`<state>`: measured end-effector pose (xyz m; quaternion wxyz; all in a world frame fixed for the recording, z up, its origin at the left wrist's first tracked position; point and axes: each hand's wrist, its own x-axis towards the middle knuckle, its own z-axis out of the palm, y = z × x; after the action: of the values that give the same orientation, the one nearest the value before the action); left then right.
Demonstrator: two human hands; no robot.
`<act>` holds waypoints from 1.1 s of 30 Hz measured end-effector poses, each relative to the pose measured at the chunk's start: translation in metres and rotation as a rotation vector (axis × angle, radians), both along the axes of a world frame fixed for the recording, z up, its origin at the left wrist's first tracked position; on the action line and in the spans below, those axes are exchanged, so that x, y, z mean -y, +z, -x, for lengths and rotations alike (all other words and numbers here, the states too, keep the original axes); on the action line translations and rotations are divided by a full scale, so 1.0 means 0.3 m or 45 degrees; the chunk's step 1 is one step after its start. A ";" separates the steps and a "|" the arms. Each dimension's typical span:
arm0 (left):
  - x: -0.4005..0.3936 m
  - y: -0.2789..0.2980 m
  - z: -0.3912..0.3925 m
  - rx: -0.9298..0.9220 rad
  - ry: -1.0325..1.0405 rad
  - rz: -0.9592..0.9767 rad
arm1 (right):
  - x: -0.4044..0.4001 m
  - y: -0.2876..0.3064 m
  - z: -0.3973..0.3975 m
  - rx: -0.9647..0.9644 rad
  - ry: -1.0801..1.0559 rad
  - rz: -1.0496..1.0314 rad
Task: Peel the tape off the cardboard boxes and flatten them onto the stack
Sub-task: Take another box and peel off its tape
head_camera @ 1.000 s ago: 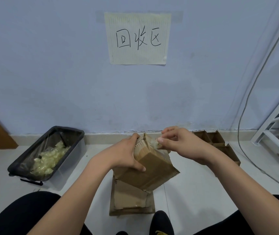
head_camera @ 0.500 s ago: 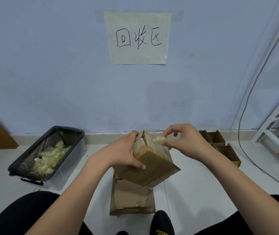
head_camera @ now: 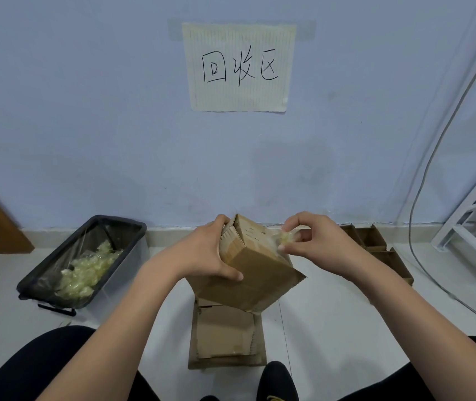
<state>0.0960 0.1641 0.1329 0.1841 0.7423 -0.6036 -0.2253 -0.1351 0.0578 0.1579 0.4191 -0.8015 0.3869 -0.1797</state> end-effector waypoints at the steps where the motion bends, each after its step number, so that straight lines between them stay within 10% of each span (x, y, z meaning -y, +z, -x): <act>1: 0.000 0.000 0.004 0.000 -0.009 -0.002 | -0.003 0.002 -0.001 -0.041 -0.013 0.021; 33: -0.058 0.093 -0.130 0.013 0.276 0.011 | -0.027 0.003 -0.060 0.338 0.017 -0.184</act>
<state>0.1350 0.1815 0.1609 0.2075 0.8036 -0.5215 -0.1978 -0.1170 0.0660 0.1587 0.5244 -0.7409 0.3348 -0.2531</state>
